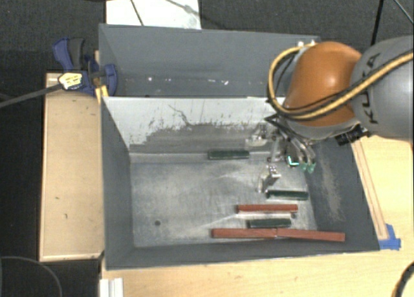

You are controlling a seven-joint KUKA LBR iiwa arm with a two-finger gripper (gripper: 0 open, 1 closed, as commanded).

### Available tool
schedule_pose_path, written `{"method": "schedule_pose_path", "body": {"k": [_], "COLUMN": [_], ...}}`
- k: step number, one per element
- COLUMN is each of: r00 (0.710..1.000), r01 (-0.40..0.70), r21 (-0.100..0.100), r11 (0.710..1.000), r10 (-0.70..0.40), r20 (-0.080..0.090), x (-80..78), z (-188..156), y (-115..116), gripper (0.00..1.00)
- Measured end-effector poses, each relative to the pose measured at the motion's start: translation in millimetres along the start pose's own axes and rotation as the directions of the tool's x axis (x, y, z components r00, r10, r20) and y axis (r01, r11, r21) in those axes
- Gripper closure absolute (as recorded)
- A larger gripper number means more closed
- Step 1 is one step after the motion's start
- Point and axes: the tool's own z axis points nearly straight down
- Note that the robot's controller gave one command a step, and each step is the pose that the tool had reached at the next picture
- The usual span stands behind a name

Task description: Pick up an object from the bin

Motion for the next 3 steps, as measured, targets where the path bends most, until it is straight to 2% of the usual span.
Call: {"method": "schedule_pose_path", "body": {"k": [1, 2, 3], "r00": [1.0, 0.977, 0.977], "r01": [0.0, 0.215, 0.213], "r21": [0.0, 0.002, 0.004], "r11": [1.0, 0.977, 0.977], "r10": [0.0, -0.215, -0.213], "r20": [0.002, 0.006, 0.026], "x": [-0.6, 25.5, 21.3], "z": [-0.8, 100.0, 98.8], "y": [-0.1, -29.3, -28.4], "gripper": [0.0, 1.0, 0.0]}}
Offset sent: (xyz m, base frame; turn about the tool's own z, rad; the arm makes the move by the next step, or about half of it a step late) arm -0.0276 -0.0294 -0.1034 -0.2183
